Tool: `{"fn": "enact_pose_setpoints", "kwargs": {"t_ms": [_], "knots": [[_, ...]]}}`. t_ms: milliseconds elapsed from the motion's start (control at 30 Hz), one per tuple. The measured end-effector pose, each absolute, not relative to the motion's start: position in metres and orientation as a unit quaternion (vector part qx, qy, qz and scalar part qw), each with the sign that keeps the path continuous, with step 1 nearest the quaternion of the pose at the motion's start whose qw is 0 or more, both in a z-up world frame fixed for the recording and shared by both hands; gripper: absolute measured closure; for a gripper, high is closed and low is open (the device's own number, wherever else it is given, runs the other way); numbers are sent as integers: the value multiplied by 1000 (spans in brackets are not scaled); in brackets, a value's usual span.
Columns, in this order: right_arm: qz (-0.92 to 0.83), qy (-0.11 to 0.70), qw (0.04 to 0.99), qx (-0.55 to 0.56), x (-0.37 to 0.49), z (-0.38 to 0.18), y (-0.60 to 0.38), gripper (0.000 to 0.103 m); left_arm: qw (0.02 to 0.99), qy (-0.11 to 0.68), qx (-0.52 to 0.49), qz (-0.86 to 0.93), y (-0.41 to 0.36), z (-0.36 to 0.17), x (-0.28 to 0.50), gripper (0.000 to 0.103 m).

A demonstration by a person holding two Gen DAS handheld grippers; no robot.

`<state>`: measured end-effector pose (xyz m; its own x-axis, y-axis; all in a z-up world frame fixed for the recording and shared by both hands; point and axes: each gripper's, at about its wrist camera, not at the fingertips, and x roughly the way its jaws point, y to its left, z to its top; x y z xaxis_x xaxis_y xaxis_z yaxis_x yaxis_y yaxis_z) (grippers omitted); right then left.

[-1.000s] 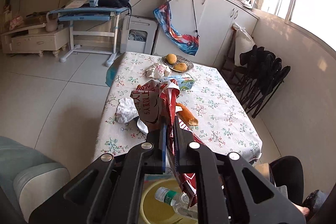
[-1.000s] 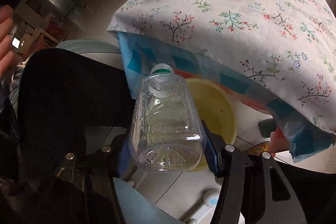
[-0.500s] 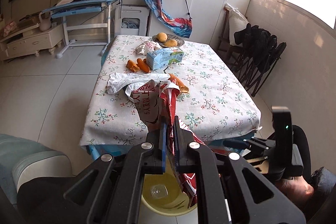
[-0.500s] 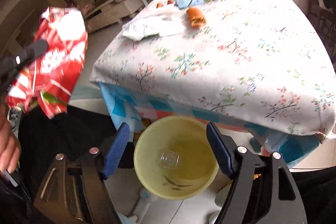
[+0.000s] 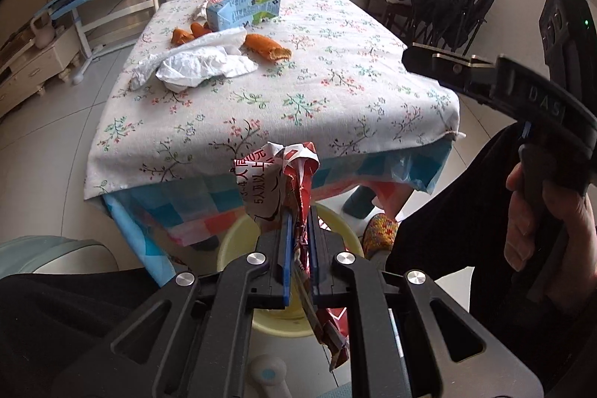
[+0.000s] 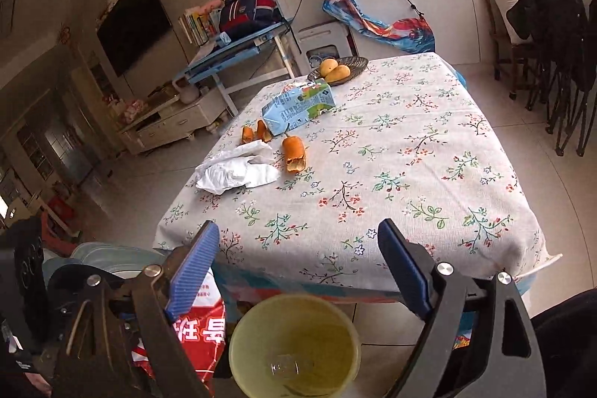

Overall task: Collect trash
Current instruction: 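Lower the red chip bag into the yellow bucket and open the left gripper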

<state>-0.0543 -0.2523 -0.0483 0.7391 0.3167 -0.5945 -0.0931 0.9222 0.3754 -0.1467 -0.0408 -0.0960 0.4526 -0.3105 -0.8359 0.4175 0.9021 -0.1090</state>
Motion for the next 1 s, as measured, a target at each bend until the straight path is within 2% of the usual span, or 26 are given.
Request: {"fn": "enact_pose_setpoints", "kwargs": {"t_ms": [100, 133, 167, 400, 567, 1000], "knots": [[114, 345, 917, 164, -56, -49, -253, 20, 839, 497, 72, -209, -47, -109, -146, 70], [115, 343, 918, 164, -56, -49, -252, 20, 842, 493, 78, -204, -47, -109, -148, 58], [116, 342, 918, 164, -57, -49, -252, 20, 847, 485, 82, -199, -46, -107, -149, 54], [118, 342, 919, 160, -58, -50, -249, 19, 868, 456, 79, -179, -37, -93, -148, 52], [118, 343, 918, 157, -58, -52, -247, 19, 892, 424, 52, -151, -22, -81, -143, 45], [122, 350, 916, 152, -55, -55, -242, 19, 924, 371, -40, -80, 45, -39, -107, 42]]}}
